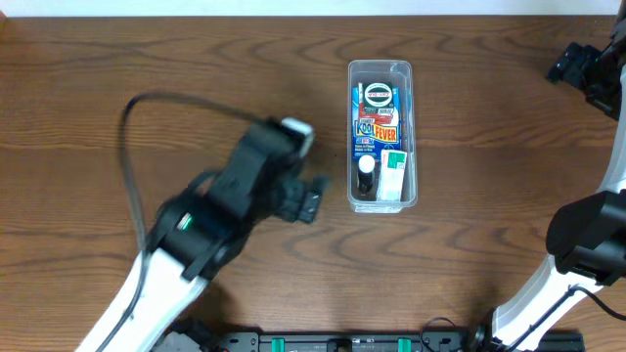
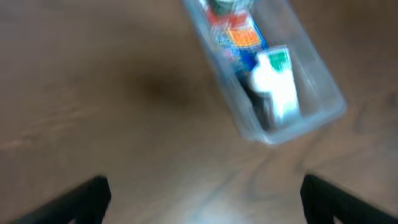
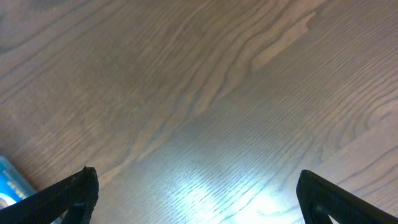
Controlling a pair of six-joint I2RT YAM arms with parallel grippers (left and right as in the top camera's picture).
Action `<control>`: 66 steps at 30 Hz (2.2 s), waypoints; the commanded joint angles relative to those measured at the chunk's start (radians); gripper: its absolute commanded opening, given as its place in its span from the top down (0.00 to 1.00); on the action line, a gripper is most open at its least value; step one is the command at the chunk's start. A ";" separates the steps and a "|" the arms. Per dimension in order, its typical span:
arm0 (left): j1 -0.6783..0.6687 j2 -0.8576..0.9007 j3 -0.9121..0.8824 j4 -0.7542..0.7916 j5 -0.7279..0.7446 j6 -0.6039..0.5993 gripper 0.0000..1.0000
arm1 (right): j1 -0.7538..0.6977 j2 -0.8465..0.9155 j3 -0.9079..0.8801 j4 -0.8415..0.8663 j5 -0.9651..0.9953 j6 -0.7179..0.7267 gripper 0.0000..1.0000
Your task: Pack container
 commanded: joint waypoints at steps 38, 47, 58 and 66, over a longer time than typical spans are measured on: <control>0.549 -1.071 -0.938 0.704 -0.006 0.072 0.02 | -0.006 -0.018 -0.002 -0.001 0.011 0.014 0.01; 0.588 -1.071 -1.039 0.812 -0.006 0.073 0.02 | -0.006 -0.018 -0.002 -0.001 0.011 0.014 0.01; 0.607 -1.071 -1.067 0.717 -0.010 0.087 0.02 | -0.006 -0.018 -0.002 -0.001 0.011 0.014 0.01; 0.611 -1.071 -1.067 0.642 -0.008 0.087 0.02 | -0.006 -0.018 -0.002 -0.001 0.011 0.014 0.01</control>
